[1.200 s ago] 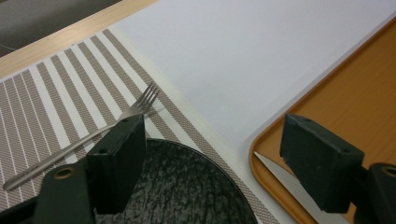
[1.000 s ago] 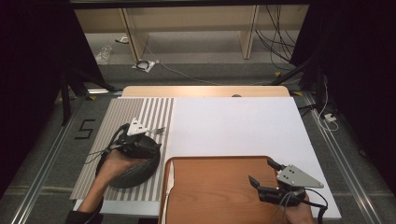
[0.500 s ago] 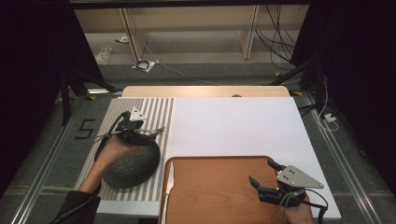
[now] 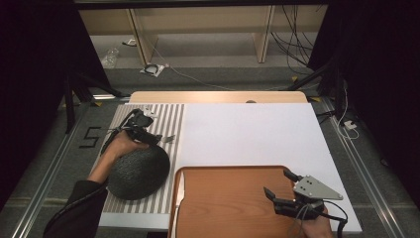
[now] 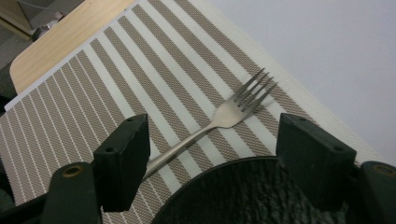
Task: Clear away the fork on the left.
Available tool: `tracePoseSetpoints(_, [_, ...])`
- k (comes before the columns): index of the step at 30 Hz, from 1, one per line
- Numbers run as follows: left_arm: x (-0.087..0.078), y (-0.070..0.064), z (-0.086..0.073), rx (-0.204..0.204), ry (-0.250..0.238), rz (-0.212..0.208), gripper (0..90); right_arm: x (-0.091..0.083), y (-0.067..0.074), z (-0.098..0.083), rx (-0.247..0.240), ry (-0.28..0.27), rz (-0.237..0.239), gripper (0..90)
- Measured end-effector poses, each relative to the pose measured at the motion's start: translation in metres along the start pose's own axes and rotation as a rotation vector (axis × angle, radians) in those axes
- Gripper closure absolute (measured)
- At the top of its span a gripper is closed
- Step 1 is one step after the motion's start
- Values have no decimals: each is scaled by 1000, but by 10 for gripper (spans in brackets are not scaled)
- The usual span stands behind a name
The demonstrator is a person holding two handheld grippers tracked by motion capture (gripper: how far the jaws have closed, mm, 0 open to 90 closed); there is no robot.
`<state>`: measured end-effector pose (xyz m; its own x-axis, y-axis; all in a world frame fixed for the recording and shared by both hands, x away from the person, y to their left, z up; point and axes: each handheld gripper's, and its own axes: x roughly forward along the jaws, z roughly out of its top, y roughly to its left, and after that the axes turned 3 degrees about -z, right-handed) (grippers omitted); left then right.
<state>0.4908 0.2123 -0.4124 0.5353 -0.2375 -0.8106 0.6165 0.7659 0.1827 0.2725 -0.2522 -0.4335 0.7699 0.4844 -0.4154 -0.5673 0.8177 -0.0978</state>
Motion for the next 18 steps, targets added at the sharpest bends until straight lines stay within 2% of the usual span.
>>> tracePoseSetpoints(1, [5,5,1,7,21,8,266,0,0,0,2,0,0,191])
tracePoseSetpoints(5, [14,12,2,1,44,9,268,0,0,0,1,2,0,191])
tracePoseSetpoints(9, [24,20,1,-22,61,-1,271,0,0,0,2,5,-1,191])
tracePoseSetpoints(11, [29,22,1,-5,77,2,271,0,0,0,2,11,-2,191])
tracePoseSetpoints(18, [36,26,0,8,107,-12,277,1,0,0,1,4,1,192])
